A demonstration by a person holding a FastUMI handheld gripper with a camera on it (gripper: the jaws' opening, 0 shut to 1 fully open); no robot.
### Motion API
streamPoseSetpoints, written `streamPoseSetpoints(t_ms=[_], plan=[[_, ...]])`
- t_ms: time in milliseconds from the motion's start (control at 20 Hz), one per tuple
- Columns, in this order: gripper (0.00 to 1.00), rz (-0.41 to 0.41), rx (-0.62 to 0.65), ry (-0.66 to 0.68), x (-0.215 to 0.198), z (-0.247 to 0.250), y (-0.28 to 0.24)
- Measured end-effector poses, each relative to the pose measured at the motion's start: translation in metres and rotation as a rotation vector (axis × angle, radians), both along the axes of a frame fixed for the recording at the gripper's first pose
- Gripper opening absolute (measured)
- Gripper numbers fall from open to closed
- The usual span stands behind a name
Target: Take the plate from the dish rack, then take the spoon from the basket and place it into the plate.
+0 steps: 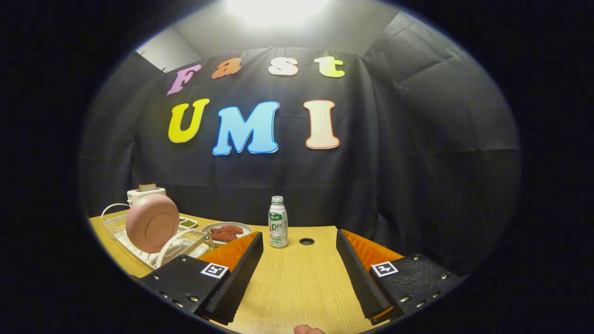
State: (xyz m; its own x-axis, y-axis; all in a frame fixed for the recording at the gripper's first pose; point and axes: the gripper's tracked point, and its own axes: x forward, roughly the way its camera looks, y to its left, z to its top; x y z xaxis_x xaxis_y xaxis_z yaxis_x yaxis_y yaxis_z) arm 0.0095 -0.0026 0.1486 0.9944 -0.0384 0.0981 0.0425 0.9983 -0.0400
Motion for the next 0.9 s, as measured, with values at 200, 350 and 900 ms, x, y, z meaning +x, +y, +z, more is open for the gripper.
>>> streamPoseSetpoints(t_ms=[200,350,900], plan=[[0.97,0.0,-0.035,0.022,-0.022,0.043,0.026],[0.96,0.008,-0.058,0.009,-0.031,0.076,0.052],[0.95,0.005,0.009,0.037,-0.026,0.131,0.141]])
